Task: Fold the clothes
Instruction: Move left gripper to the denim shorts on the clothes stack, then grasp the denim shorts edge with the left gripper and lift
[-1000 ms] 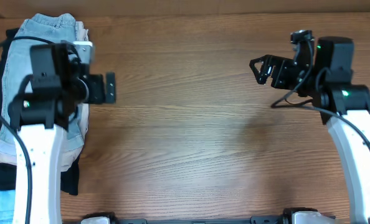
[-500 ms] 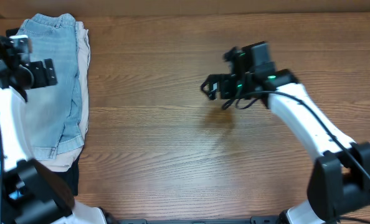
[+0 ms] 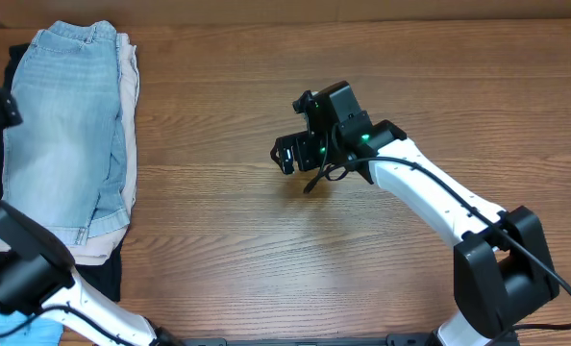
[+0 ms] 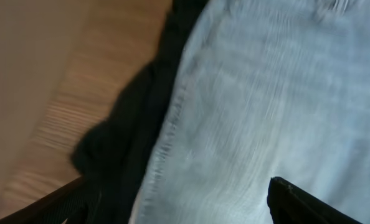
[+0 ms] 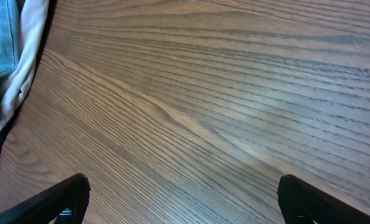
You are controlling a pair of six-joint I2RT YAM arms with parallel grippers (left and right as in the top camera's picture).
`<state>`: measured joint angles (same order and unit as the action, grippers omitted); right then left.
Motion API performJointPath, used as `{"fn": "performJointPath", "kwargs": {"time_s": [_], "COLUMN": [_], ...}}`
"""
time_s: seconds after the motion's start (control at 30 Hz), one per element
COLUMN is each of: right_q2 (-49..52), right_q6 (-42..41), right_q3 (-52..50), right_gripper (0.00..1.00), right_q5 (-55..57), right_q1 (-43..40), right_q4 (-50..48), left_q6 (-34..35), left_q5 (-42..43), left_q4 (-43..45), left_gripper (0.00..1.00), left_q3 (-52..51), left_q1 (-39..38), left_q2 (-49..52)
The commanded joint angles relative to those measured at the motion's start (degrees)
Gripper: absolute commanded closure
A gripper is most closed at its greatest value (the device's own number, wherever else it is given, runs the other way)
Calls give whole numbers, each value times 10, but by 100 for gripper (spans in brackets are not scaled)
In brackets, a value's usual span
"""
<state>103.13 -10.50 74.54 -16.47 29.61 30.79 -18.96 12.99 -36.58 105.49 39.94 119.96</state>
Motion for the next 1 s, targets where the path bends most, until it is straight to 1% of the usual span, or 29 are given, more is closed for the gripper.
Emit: {"fn": "performJointPath", "kwargs": {"time_s": [0.0,0.23,0.37,0.47,0.6,0.63,0.67,0.7,0.73,0.87,0.97], "right_q2": [-2,-2,-2,-2,-2,-2,-2,-2,-2,-2,-2], "right_q6": [0,0,-1,-1,-3,-3,-3,-6,-11,-18,-18], "right_q3": [8,8,8,8,8,8,8,8,8,8,9], "right_gripper": [0,0,0,0,0,0,0,0,0,0,0], "right_q5": [10,11,19,24,26,26,26,26,26,25,25], "right_q1": [3,3,3,3,3,3,3,3,3,3,2], "right_q4": [-2,8,7,7,7,7,5,3,1,-7,-7], "left_q6": [-23,-23,-47,-56,-57,-57,-57,-54,-49,-32,-15], "left_q5": [19,25,31,31,31,31,27,25,25,25,25], "left_q4": [7,47,55,56,67,67,65,62,61,50,30], "left_gripper": [10,8,11,15,34,44,61,73,76,76,78], "left_q3": [12,12,12,12,12,13,16,19,20,20,20], "left_q1": [2,25,33,33,31,30,28,27,25,18,15], "left_q2": [48,91,121,141,150,149,147,144,142,140,138]}}
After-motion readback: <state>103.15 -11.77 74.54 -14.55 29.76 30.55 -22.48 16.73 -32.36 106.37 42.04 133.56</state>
